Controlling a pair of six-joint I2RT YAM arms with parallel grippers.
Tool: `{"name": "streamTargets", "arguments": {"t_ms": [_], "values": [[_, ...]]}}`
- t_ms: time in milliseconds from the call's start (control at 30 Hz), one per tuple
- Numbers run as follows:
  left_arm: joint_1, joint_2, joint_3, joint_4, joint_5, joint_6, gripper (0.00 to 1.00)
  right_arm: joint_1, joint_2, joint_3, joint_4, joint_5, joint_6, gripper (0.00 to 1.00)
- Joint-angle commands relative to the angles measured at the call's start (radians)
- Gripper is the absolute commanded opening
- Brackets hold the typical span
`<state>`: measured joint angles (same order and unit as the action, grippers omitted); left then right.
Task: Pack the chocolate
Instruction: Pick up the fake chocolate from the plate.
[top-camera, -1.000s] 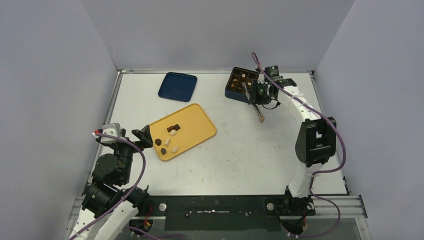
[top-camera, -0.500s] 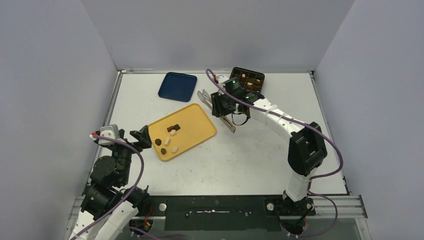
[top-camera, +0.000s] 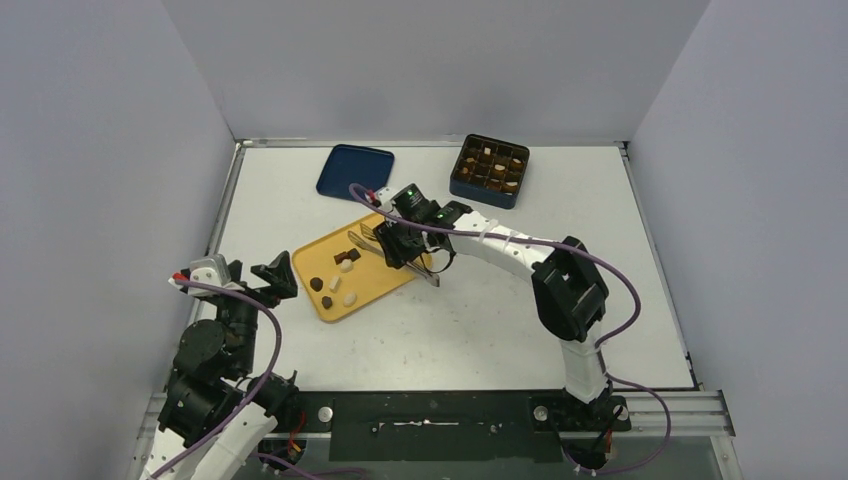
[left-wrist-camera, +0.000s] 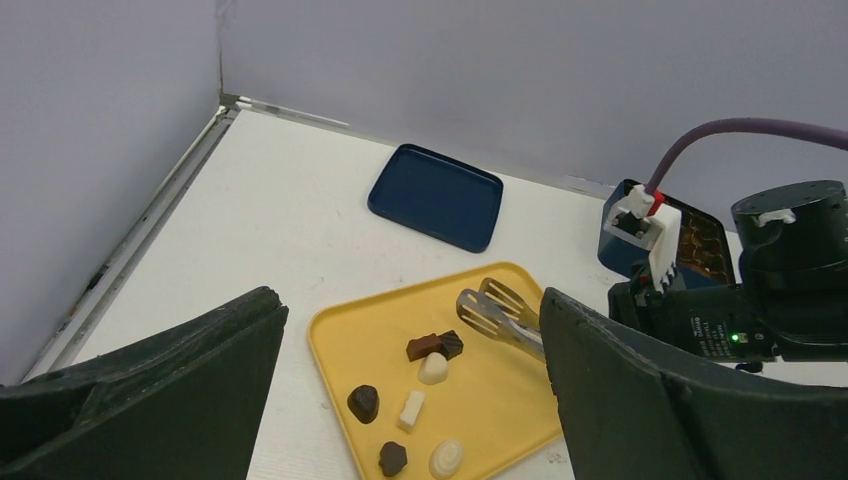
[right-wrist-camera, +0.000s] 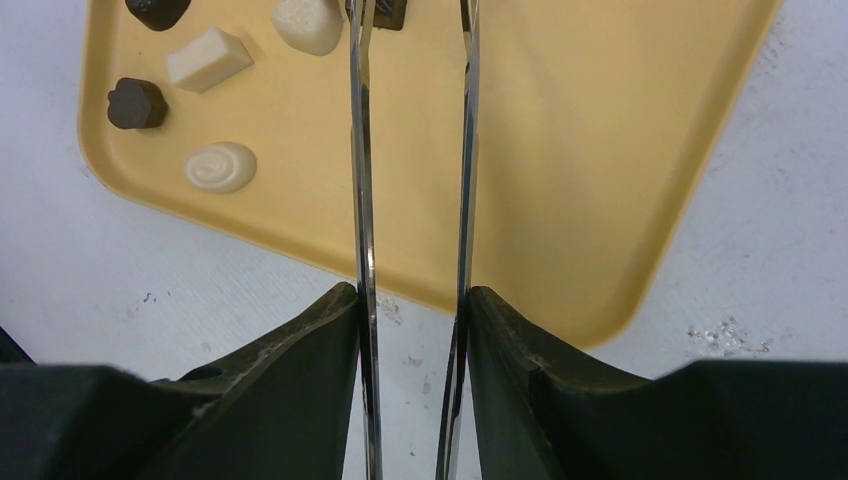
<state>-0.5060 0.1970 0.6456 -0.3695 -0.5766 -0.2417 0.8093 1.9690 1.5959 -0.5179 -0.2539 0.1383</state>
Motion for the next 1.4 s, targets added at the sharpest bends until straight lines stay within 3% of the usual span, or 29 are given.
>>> {"name": "streamTargets", "arguments": {"t_ms": [0, 633, 967, 1367], "values": [[0.007, -0.011, 0.009, 0.04, -0.015, 0.012, 0.97, 0.027, 0.034, 0.067, -0.015, -0.034, -0.039, 0.42], [0.007, 0.001, 0.01, 0.035, -0.009, 0.012, 0.97, 0.055, 0.13, 0.126, -0.066, 0.024, -0.027, 0.43], [0.007, 0.002, 0.01, 0.035, -0.008, 0.01, 0.97, 0.055, 0.092, 0.112, -0.058, 0.082, -0.013, 0.31], [0.007, 0.006, 0.009, 0.035, -0.001, 0.01, 0.97, 0.008, -0.054, 0.052, -0.036, 0.114, -0.001, 0.26]]}}
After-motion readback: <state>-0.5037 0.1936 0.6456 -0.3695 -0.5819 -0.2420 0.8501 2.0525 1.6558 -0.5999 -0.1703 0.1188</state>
